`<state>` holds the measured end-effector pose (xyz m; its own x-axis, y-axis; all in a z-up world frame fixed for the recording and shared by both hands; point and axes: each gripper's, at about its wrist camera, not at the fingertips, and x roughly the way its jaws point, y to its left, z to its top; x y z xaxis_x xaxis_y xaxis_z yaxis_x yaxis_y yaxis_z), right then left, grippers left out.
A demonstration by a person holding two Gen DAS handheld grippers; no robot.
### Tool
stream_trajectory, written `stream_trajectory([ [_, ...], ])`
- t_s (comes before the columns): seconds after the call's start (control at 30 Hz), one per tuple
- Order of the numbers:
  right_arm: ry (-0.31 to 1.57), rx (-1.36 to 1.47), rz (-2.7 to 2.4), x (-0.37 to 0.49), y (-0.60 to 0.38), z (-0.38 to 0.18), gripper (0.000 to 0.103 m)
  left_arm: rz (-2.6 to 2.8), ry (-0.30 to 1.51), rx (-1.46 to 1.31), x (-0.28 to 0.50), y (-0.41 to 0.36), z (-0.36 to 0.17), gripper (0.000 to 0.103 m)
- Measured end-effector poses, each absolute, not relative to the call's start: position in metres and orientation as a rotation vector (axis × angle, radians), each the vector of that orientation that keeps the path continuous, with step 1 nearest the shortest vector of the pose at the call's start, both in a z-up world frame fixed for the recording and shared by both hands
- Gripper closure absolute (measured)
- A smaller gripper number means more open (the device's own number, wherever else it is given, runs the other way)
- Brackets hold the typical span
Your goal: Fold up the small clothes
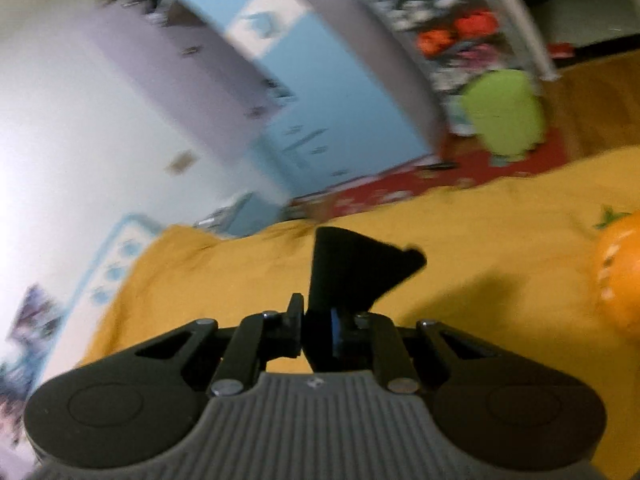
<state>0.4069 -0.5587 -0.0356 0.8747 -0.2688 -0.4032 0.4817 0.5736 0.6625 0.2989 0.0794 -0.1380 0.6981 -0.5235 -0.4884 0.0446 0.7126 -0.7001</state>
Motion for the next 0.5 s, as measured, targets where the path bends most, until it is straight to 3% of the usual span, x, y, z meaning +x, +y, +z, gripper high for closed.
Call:
stream_trajectory([
  [0.27, 0.285, 0.723, 0.051, 0.416, -0.340, 0.040, 0.099, -0.237, 0.642, -0.805, 0.244, 0.158, -0.129, 0.057],
  [0.5, 0.468, 0.635, 0.465, 0.411, -0.127, 0.008, 0.099, -0.097, 0.586, -0.908, 0.213, 0.226, -0.144, 0.057],
])
